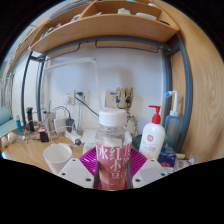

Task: Pour water

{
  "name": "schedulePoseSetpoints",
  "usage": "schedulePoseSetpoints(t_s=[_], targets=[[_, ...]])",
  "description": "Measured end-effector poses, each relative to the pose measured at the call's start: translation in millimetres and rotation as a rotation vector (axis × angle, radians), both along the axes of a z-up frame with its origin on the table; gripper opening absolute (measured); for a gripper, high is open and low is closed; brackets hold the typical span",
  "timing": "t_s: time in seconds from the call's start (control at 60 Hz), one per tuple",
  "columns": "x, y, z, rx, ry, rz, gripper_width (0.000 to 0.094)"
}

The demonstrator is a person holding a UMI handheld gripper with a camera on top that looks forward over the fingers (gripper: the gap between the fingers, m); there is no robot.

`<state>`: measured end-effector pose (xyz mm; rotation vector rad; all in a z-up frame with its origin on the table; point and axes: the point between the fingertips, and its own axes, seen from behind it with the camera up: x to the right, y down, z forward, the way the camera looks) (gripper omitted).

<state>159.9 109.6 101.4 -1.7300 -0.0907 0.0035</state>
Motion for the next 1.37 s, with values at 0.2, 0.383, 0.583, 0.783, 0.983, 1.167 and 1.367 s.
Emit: schedulePoseSetpoints(t_s=[0.2,0.383,0.583,0.783,0.983,1.167,1.367], targets=[[1.0,-3.6,-1.9,0.001,0.041,-0.008,0.0605],[11.5,-40.1,-6.2,-0.073,0.042,-0.031,0.0787],[22.3,-111.7,6.3,-0.239,0.063,-0.067,0.0781],[29.1,-155.8,83.6,-0.218,0.111,-0.071,0.0780],[35.2,-178.3,127.8,-0.194,0.130,-0.020,0.0786],[36.3,-193.1,134.8,-0.181,0.102,0.025,0.0782],[40.6,-195.7,132.4,-0.185,0.104,0.023,0.0781]])
